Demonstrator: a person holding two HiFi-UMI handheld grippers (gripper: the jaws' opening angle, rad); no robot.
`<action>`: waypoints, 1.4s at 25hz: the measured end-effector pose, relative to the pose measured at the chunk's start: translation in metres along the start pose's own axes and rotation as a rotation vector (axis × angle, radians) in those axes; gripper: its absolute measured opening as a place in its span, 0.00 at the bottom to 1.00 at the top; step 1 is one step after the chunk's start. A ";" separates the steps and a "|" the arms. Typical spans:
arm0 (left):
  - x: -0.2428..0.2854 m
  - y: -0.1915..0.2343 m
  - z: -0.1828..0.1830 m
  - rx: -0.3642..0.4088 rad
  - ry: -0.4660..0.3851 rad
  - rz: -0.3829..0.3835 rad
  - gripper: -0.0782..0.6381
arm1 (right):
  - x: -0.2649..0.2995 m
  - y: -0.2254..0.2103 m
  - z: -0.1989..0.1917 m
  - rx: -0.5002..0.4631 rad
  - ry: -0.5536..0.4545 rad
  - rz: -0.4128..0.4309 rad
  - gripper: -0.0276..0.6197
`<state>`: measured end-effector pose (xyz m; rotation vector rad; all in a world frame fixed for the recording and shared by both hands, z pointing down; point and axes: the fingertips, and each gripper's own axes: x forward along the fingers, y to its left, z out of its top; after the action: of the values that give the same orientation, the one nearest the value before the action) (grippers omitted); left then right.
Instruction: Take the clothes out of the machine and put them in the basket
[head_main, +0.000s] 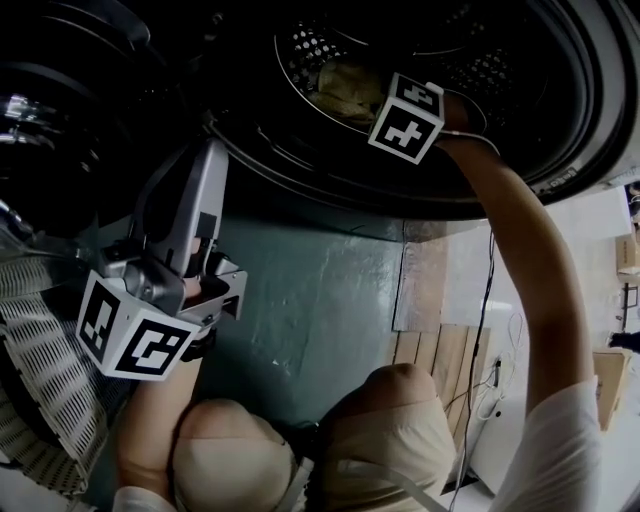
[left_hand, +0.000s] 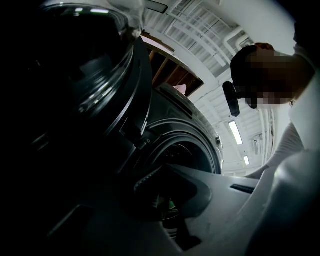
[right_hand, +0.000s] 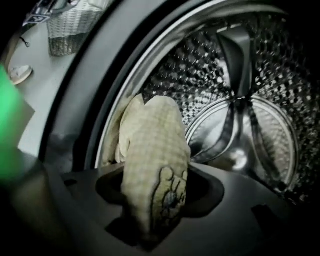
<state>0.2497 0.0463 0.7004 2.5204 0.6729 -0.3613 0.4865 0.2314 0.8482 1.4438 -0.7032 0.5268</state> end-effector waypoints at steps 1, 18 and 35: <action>-0.001 0.001 0.001 -0.005 -0.006 0.006 0.13 | -0.006 -0.001 0.002 0.007 -0.003 -0.005 0.46; 0.011 -0.039 0.055 -0.060 0.083 -0.017 0.13 | -0.109 0.007 0.031 -0.007 -0.077 -0.053 0.45; -0.054 -0.140 0.273 -0.092 0.198 0.371 0.13 | -0.328 0.035 0.075 0.042 -0.181 0.266 0.45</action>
<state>0.0979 -0.0149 0.4358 2.5420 0.2723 0.0503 0.2242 0.1885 0.6385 1.4573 -1.0428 0.6226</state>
